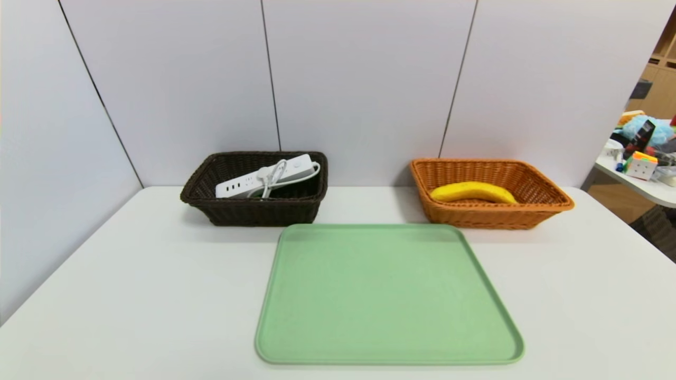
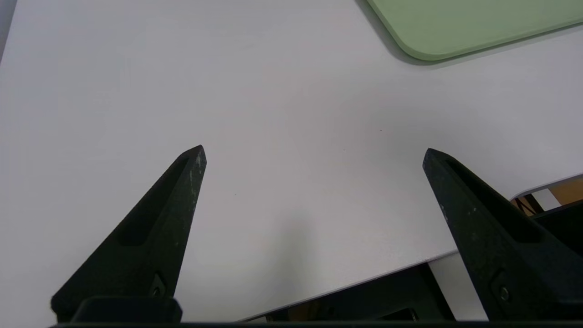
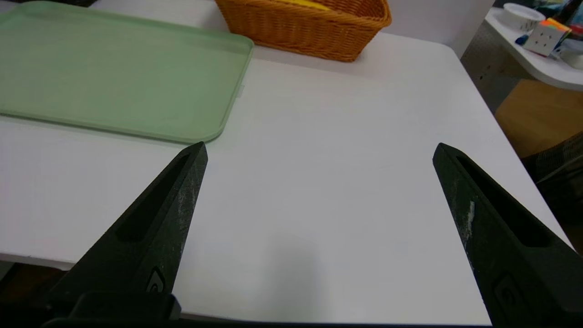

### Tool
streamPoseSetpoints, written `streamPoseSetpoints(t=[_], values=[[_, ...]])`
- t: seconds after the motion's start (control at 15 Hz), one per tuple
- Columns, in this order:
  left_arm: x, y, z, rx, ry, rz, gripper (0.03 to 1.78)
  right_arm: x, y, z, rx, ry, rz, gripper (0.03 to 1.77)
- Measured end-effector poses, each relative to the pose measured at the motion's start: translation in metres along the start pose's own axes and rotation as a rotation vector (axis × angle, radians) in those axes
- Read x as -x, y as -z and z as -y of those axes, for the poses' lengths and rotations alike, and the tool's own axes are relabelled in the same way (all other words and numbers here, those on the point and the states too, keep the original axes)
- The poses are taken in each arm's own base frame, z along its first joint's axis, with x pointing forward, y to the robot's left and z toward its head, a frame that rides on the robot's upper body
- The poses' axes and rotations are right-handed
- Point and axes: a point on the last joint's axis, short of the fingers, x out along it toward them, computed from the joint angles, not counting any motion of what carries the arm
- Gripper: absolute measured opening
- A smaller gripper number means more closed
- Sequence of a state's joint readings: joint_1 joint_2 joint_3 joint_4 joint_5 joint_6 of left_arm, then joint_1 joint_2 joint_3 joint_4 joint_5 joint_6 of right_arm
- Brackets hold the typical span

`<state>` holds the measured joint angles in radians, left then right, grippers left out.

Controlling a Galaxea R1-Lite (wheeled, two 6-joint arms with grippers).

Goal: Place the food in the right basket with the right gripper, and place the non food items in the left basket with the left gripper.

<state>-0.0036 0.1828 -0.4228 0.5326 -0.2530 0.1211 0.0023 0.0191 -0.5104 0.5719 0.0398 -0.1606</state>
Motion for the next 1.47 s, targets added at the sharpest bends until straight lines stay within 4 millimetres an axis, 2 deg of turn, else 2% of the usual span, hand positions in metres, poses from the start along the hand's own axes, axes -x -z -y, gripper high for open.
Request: streamPoseSetpoints(t=[0.33, 0.93, 1.2, 1.47], values=[[0.0, 0.019, 0.003, -0.012, -0.022, 0.111, 1.69, -0.009, -0.005, 0.002, -0.006, 0.048, 0.174, 1.71], [-0.022, 0.038, -0.001, -0.038, -0.049, 0.277, 1.69, -0.02, 0.007, 0.0, -0.006, 0.04, 0.143, 1.71], [-0.026, 0.043, -0.004, 0.026, -0.128, 0.27, 1.69, -0.031, 0.014, -0.001, -0.003, 0.045, 0.186, 1.71], [-0.029, 0.048, -0.006, 0.073, -0.199, 0.249, 1.69, -0.041, 0.028, -0.003, -0.002, 0.035, 0.146, 1.71]])
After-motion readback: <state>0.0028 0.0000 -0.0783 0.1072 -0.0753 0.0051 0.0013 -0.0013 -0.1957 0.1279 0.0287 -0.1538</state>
